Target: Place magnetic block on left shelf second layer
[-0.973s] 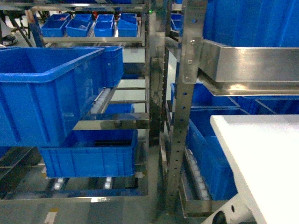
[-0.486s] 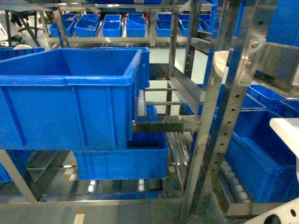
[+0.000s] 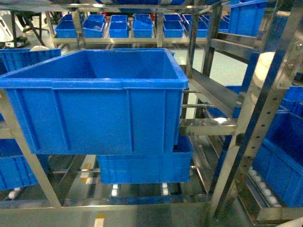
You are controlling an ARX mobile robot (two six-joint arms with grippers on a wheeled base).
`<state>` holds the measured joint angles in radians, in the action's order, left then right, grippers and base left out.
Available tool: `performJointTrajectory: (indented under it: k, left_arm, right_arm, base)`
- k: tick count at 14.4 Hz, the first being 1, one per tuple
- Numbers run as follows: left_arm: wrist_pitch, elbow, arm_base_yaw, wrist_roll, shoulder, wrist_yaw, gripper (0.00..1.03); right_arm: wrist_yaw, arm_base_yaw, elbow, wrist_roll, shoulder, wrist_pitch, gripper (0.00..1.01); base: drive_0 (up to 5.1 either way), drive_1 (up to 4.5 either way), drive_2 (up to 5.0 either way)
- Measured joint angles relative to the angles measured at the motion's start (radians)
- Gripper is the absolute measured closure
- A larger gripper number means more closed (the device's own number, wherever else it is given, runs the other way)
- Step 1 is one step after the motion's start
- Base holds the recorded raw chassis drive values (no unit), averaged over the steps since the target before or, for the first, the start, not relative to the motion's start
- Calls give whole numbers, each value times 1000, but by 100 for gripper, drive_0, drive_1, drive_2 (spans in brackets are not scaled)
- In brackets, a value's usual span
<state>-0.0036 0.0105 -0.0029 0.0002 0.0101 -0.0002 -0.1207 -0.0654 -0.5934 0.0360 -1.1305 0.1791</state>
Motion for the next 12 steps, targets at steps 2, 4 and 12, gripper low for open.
performJointTrajectory:
  k: [2, 4, 12]
  left_arm:
    - [1, 0, 0, 0, 0, 0, 5]
    - [0, 0, 0, 0, 0, 0, 5]
    - [3, 0, 0, 0, 0, 0, 5]
  right_arm:
    - [0, 0, 0, 0, 0, 0, 68]
    - [0, 0, 0, 0, 0, 0, 68]
    - [0, 0, 0, 0, 0, -1, 68]
  base:
    - [-501, 244, 244]
    - [-503, 243, 243]
    - [-500, 246, 246]
